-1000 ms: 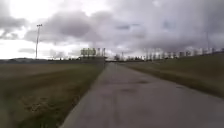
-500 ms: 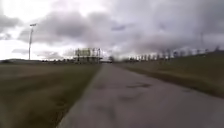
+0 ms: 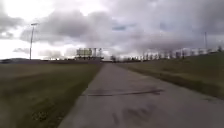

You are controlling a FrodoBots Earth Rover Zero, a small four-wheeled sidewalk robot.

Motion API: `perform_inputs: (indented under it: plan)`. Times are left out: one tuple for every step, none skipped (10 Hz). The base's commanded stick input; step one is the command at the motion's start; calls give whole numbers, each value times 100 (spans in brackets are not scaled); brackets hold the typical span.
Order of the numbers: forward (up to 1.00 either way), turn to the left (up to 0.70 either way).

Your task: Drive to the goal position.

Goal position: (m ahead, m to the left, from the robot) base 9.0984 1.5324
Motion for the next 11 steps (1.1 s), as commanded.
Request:
perform_inputs:
  plan:
    - [100,1]
    - [100,1]
    - [100,1]
    - [100,1]
    - [100,1]
    - [100,1]
    - [100,1]
    - [100,1]
    - [100,1]
    - [100,1]
    - [100,1]
